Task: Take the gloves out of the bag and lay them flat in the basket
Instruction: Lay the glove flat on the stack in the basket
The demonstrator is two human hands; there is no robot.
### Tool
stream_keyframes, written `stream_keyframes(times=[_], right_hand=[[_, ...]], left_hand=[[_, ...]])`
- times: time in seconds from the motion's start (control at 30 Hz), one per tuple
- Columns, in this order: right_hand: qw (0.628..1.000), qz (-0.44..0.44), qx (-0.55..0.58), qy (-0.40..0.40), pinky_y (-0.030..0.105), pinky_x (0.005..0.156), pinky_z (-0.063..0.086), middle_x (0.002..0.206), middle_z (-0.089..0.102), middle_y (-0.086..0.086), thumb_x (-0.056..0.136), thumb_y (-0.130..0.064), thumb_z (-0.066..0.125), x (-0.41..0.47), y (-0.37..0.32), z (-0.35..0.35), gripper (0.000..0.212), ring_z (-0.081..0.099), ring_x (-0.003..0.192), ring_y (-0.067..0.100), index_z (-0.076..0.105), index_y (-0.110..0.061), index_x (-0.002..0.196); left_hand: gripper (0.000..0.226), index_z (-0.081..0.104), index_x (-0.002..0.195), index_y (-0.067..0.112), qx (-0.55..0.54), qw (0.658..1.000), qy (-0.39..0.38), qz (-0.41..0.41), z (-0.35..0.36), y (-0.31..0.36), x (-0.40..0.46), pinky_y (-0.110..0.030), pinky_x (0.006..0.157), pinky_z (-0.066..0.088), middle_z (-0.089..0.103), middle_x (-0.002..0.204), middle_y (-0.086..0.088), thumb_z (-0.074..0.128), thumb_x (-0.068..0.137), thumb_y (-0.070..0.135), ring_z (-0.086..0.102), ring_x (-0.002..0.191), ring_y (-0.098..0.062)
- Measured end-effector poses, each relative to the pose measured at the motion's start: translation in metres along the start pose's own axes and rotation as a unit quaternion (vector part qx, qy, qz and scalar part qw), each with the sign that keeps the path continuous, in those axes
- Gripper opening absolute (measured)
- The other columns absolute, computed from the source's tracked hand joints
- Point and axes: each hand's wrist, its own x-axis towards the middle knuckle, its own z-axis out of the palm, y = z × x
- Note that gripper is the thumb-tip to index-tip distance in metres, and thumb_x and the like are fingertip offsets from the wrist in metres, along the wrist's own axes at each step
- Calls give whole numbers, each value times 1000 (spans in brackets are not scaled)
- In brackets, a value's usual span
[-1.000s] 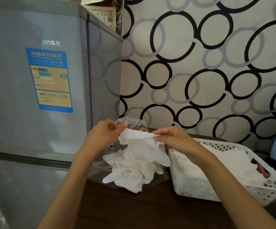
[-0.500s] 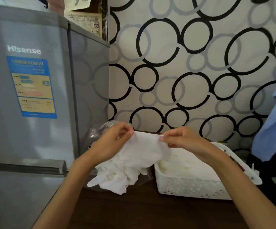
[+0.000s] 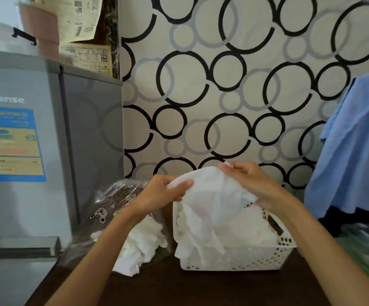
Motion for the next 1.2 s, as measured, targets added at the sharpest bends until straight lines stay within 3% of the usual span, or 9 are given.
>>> stream_keyframes(times=[0.13,0.27,0.43,0.57,0.67,0.83,0.97,1.07,1.2], right_hand=[[999,-20,-36,-12,30,70,54,84,74,4,83,-36,68,-7,-4,-24,19,69,75,14,75,-20,89],[991,-80,-59,92,18,64,47,83,69,1,90,-36,59,-5,-7,-24,14,62,75,7,70,-29,84],[916,-239,-175,272,32,52,40,70,62,10,96,-33,49,5,-7,-9,28,56,64,26,63,-11,84],[862,-296,-263,318,22,46,29,57,51,-8,98,-33,47,8,-11,5,25,45,50,8,64,-16,93],[888,-279,-220,292,19,46,29,60,54,-2,98,-31,48,12,-8,13,24,44,51,11,61,-16,85],[956,-193,-14,222,27,56,36,78,62,23,97,-32,50,8,0,26,34,49,62,23,64,-2,88],[976,-50,161,139,32,65,51,89,69,7,94,-33,54,1,31,22,26,64,78,21,66,-11,101],[982,25,51,180,24,57,46,78,62,1,96,-32,52,7,67,13,21,56,68,13,63,-21,82],[967,4,-157,201,27,61,41,77,62,1,97,-30,48,15,111,-8,25,57,71,15,60,-24,76]], left_hand=[[24,72,98,25,-39,999,-13,-16,2,3,3,-13,80,52,75,94,11,50,97,34,68,91,0],[25,70,93,23,-61,998,15,-17,13,6,11,-8,69,49,73,85,14,46,100,28,68,82,4],[31,66,96,7,-66,992,112,-6,30,14,20,-23,75,52,67,90,-5,44,101,29,64,80,-11],[29,58,90,14,-98,970,221,5,47,16,27,-36,80,53,65,92,-8,37,102,29,63,81,-12],[29,49,86,19,-70,949,306,10,55,15,29,-39,73,48,56,80,0,31,103,33,53,76,-19],[33,43,86,19,118,901,409,86,39,14,15,-37,59,40,44,59,6,26,102,42,45,57,-17],[29,56,95,22,252,902,329,118,15,19,15,-36,64,44,59,69,1,35,100,42,55,67,-23],[27,61,97,21,328,926,182,54,26,-3,41,-38,75,48,64,86,0,42,99,40,60,85,-27],[27,62,107,20,370,928,47,-9,64,-42,74,-32,77,43,66,104,-1,47,97,40,59,99,-23]])
